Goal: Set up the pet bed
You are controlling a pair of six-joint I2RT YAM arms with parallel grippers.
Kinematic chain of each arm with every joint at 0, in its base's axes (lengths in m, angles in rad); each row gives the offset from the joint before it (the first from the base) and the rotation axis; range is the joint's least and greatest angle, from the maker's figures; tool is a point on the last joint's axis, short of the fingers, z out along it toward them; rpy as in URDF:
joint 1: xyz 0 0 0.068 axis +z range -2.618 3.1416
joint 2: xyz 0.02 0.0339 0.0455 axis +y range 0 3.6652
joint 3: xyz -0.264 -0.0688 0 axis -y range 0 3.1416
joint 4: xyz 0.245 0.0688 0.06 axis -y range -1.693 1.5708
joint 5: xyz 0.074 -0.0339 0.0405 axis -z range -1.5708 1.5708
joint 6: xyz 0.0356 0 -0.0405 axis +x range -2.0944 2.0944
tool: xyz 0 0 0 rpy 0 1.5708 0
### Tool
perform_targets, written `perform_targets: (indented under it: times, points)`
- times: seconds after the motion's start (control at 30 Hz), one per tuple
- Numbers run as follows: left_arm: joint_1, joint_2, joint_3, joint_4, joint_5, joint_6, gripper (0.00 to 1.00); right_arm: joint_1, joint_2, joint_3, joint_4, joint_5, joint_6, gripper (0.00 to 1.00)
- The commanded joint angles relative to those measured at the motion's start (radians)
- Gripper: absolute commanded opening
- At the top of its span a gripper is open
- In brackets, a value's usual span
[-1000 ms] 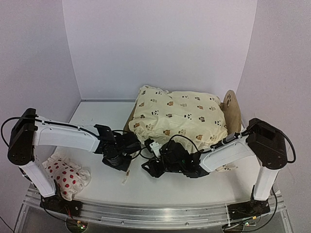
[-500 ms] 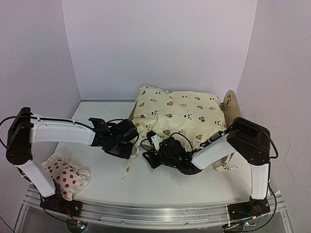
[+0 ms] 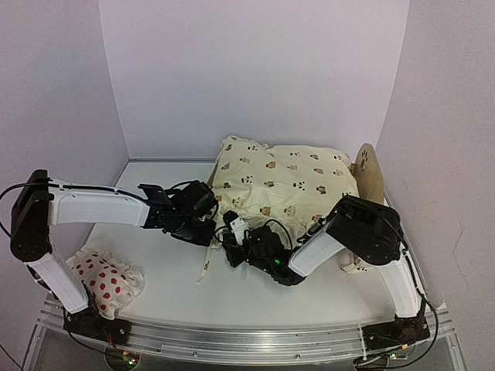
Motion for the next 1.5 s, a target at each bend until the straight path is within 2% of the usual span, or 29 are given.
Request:
perform_targets:
  times: [0.0,0.33,1.03,1.2,1.47]
  points:
    - [0.015,-0.051,-0.004,0.040,0.032,0.031,0.00,0.001,0.032,0.024,0.171,-0.066,-0.108,0.22]
    - [0.023,-0.058,-0.004,0.062,0.071,0.040,0.00,-0.017,0.018,0.009,0.242,-0.208,-0.086,0.27]
    - [0.023,-0.087,-0.008,0.098,0.178,0.020,0.00,-0.027,0.036,0.055,0.251,-0.206,-0.014,0.30]
    - [0.023,-0.099,-0.012,0.097,0.195,0.014,0.00,-0.028,0.042,0.062,0.252,-0.180,-0.003,0.24]
    - [0.023,-0.107,-0.019,0.080,0.191,0.009,0.03,-0.028,0.036,0.044,0.255,-0.169,0.011,0.00]
